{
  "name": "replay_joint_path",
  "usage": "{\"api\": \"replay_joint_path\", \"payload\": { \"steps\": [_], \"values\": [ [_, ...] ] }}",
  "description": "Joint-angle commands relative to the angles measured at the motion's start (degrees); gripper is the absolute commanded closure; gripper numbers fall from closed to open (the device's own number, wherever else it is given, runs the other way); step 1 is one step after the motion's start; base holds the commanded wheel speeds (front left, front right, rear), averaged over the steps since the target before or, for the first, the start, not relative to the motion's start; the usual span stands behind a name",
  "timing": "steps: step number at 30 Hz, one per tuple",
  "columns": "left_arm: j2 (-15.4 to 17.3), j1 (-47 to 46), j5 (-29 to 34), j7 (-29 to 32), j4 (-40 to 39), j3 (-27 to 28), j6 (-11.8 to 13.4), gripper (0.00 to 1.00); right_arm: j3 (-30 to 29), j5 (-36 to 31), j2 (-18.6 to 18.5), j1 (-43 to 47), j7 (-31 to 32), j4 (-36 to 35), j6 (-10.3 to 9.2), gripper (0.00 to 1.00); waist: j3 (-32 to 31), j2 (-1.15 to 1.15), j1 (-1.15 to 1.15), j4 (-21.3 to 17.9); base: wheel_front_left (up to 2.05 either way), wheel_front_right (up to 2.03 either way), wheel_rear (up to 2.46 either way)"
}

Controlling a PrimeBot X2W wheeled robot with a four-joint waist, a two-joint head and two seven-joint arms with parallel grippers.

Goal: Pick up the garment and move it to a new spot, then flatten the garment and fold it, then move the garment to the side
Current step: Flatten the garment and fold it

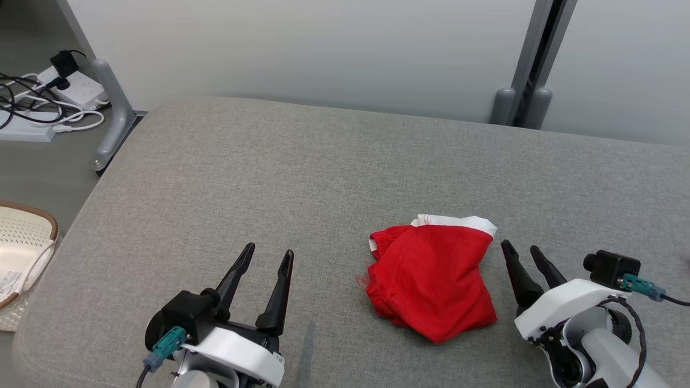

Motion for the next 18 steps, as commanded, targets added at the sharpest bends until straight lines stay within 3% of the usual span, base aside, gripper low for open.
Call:
{"api": "replay_joint_path", "payload": {
  "steps": [1, 18],
  "values": [
    [0.20, -0.25, 0.10, -0.18, 0.06, -0.07, -0.27, 0.00, 0.03, 0.18, -0.82, -0.72, -0.53, 1.48, 0.00, 1.00, 0.29, 0.00, 0.00, 0.64, 0.00, 0.00, 0.00],
    [0.21, -2.34, -0.69, -0.18, 0.03, -1.13, -0.25, 0.00, 8.31, 3.19, -1.03, -7.64, 1.58, 7.71, 0.00, 1.00, 4.00, 0.00, 0.00, 4.60, 0.00, 0.00, 0.00]
  ]
}}
